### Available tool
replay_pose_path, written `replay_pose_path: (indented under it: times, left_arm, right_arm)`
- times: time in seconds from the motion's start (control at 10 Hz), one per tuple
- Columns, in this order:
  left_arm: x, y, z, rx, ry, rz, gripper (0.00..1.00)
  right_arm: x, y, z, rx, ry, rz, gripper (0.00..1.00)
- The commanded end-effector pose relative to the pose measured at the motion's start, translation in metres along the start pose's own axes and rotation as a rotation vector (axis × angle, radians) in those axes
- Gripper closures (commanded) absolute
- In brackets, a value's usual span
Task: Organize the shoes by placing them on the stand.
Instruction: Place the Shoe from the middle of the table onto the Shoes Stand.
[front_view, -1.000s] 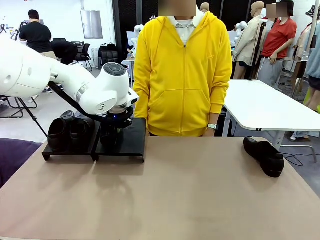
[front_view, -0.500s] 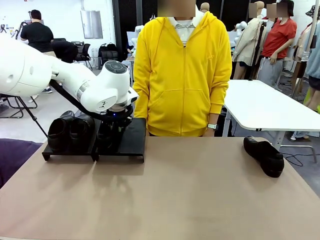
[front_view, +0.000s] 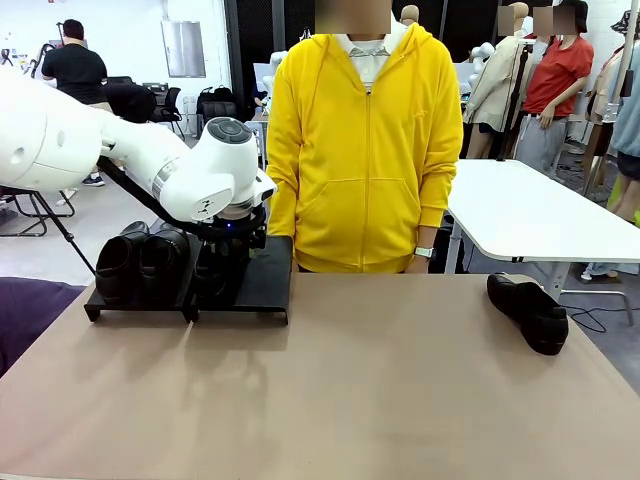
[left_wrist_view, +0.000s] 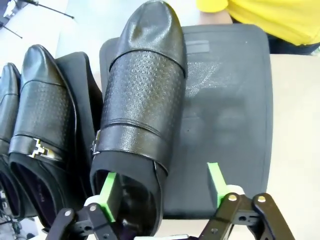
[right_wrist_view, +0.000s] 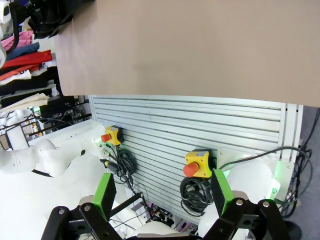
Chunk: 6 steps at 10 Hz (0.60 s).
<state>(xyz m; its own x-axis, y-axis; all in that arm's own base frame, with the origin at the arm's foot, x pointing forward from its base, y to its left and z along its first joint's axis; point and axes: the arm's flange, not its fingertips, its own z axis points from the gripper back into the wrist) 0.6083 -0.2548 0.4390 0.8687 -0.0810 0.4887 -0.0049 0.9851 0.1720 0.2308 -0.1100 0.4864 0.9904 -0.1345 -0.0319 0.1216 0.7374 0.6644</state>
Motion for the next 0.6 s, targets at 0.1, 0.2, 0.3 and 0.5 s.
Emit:
replay_pose_path:
  times: [0.1, 0.2, 0.3, 0.5]
  left_arm:
    - [-0.022, 0.008, 0.052, -0.142, 0.035, -0.026, 0.0]
    - [-0.03, 0.019, 0.074, -0.17, 0.145, -0.01, 0.0]
    - [-0.039, 0.031, 0.095, -0.23, 0.257, -0.03, 0.0]
    - [-0.073, 0.062, 0.139, -0.336, 0.333, -0.142, 0.0]
  right_arm:
    - [0.0, 0.001, 0.002, 0.018, -0.006, 0.014, 0.0]
    - [0.0, 0.001, 0.002, 0.018, -0.006, 0.014, 0.0]
    - [0.0, 0.001, 0.002, 0.018, -0.006, 0.014, 0.0]
    - [0.0, 0.001, 0.002, 0.018, -0.006, 0.014, 0.0]
